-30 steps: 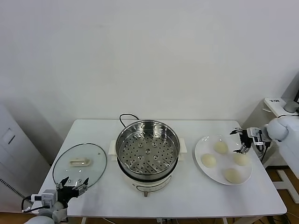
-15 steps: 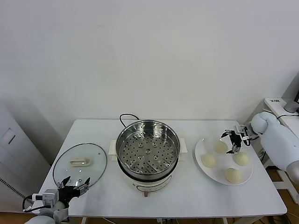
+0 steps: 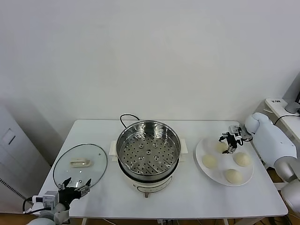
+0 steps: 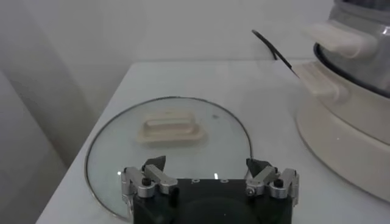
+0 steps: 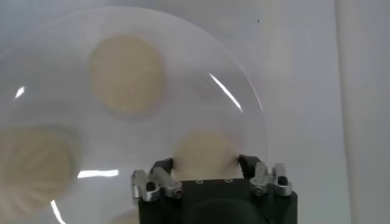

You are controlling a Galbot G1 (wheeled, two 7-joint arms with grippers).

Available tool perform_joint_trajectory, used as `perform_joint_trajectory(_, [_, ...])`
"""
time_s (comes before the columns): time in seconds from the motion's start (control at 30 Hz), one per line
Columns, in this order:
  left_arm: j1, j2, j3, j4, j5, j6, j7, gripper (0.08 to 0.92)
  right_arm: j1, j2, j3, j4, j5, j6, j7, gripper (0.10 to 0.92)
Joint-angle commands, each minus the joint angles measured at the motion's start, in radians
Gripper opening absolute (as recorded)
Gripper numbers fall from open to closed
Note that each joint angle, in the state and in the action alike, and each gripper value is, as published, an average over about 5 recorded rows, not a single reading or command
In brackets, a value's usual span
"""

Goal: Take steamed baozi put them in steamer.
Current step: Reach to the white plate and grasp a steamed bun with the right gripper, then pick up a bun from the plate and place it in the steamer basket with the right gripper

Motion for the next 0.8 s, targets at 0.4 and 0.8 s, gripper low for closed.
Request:
perform_joint_trajectory(0.4, [0.018, -0.002, -0.008, -0.009, 0.004, 0.001, -0.003, 0.823, 0.052, -0.130, -0.173, 0.289, 0.196, -0.048, -0.034, 0.480])
perform_joint_trajectory(0.8, [0.025, -0.001, -0.006, -0.013, 0.015, 0.003, -0.005, 0.823, 0.482, -0.217, -0.574, 0.697, 0.536, 0.065, -0.097, 0.484])
